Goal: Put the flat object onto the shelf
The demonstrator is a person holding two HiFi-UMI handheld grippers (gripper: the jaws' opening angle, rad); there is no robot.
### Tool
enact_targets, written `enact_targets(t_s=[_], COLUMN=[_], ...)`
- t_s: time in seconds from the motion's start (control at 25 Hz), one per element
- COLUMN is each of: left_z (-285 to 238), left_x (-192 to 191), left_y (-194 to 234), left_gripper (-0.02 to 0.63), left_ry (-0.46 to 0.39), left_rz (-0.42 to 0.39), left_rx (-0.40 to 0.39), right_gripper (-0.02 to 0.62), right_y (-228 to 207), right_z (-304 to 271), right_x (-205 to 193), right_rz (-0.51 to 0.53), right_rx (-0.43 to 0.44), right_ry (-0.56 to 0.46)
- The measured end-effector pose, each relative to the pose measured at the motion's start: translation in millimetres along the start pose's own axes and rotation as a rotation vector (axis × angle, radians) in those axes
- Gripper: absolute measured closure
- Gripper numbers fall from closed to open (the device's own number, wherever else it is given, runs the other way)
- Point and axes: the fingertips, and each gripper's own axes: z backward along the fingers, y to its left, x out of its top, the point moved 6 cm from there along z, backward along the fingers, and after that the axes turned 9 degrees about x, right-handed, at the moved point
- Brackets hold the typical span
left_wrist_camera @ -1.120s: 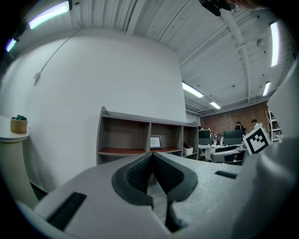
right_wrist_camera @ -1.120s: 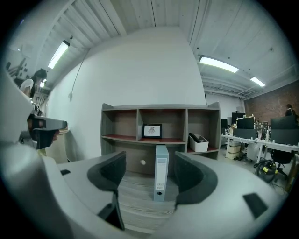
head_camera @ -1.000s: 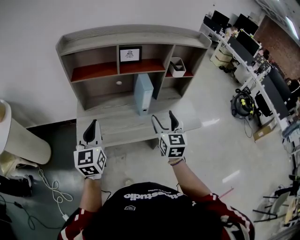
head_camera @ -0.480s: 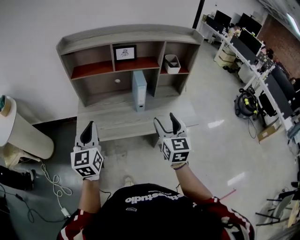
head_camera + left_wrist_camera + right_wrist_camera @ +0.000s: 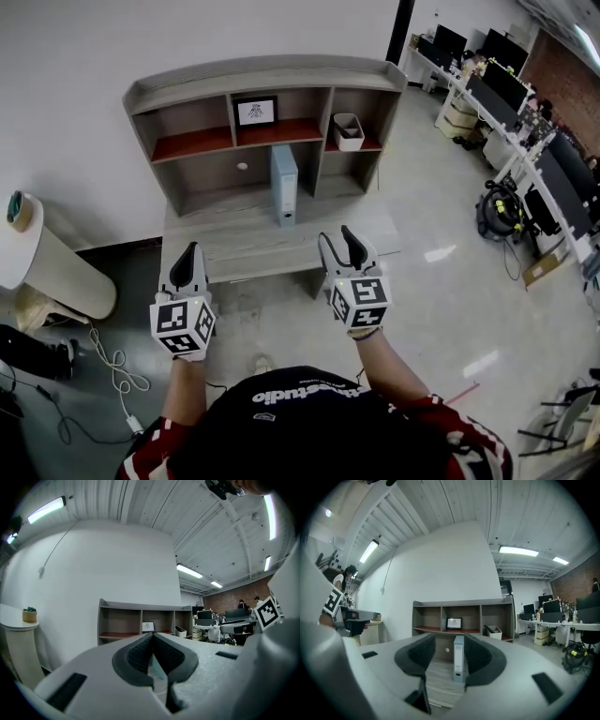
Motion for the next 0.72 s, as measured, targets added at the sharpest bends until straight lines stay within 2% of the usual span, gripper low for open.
enact_targets(t_s=[0.24,0.72], left_z=[-3.2,-1.5], left_x=[3.4,-3.5], left_y=[-2.2,1.8], left_gripper=[0.600,0.600], left_ry=[-0.009,-0.001], left_rz=[-0.001,0.006], left_rx=[-0.013,-0.006], right_gripper=[0.432,0.558], right_y=[2.0,6.1], right_z=[0.4,4.5], right_x=[3.7,10.9], right_rz=[-0.004,0.000], right_rx=[0.001,-0.026], right_ry=[-0.005,-0.038])
